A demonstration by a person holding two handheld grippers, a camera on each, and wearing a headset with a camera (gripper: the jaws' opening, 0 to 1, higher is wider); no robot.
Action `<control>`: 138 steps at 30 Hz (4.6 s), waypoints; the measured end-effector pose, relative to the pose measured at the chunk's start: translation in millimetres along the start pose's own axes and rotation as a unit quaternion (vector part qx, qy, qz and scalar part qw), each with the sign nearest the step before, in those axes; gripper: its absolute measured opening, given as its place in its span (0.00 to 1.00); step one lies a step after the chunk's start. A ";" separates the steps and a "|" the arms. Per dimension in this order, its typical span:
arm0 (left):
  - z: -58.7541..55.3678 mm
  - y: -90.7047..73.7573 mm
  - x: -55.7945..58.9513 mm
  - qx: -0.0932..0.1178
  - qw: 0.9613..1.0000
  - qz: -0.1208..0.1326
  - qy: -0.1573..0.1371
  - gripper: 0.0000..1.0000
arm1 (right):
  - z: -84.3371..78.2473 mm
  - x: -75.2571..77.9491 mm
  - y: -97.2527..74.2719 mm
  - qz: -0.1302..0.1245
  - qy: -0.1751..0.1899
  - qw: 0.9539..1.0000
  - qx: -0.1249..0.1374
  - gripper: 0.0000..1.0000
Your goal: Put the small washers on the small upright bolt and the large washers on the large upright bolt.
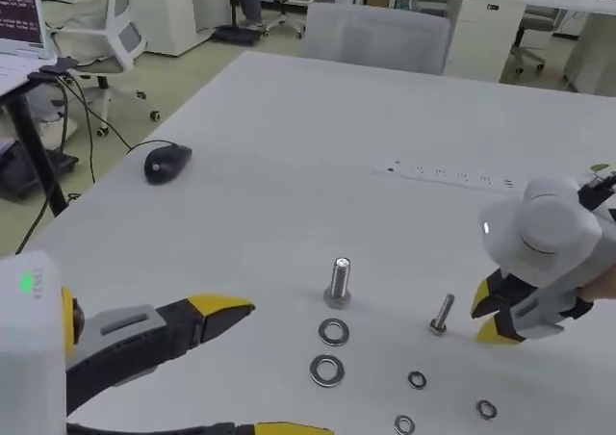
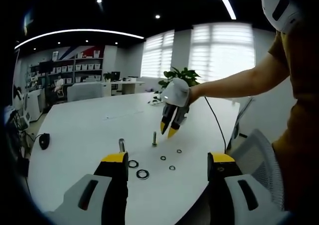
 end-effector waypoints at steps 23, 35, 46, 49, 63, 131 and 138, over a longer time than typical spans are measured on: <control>4.6 -6.5 15.9 0.004 1.000 -0.006 0.019 0.64 | -18.1 -62.5 20.4 0.040 0.019 0.999 -0.010 0.19; 6.3 -6.5 15.8 0.004 1.000 -0.006 0.017 0.64 | -14.0 -57.7 29.5 0.045 0.026 0.999 -0.008 0.20; 5.9 -4.7 13.7 0.003 1.000 -0.005 0.014 0.64 | -13.9 -57.6 36.6 0.056 0.033 0.998 -0.008 0.20; 5.7 -4.5 13.3 0.003 1.000 -0.004 0.013 0.64 | -14.4 -58.3 36.4 0.058 0.031 0.998 -0.006 0.21; 5.0 -2.1 14.0 0.002 1.000 -0.003 0.013 0.64 | -13.8 -57.7 36.7 0.054 0.029 0.998 -0.006 0.20; 4.3 -0.9 9.6 -0.003 1.000 -0.003 0.010 0.64 | 35.7 31.1 -20.7 -0.019 -0.003 1.000 0.004 0.12; 4.6 0.5 6.9 0.000 1.000 0.000 0.005 0.63 | 35.0 34.1 -12.0 -0.014 -0.007 1.000 -0.003 0.12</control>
Point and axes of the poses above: the centre of the closed fingertips' face, and the gripper's own axes: y roughly forward along the fingers, x roughly to its right, z roughly out of its top, the point moved 3 cm from there along -y, roughly backward along the fingers, and after that the axes turned 5 degrees about -x, right-handed, at the moved point
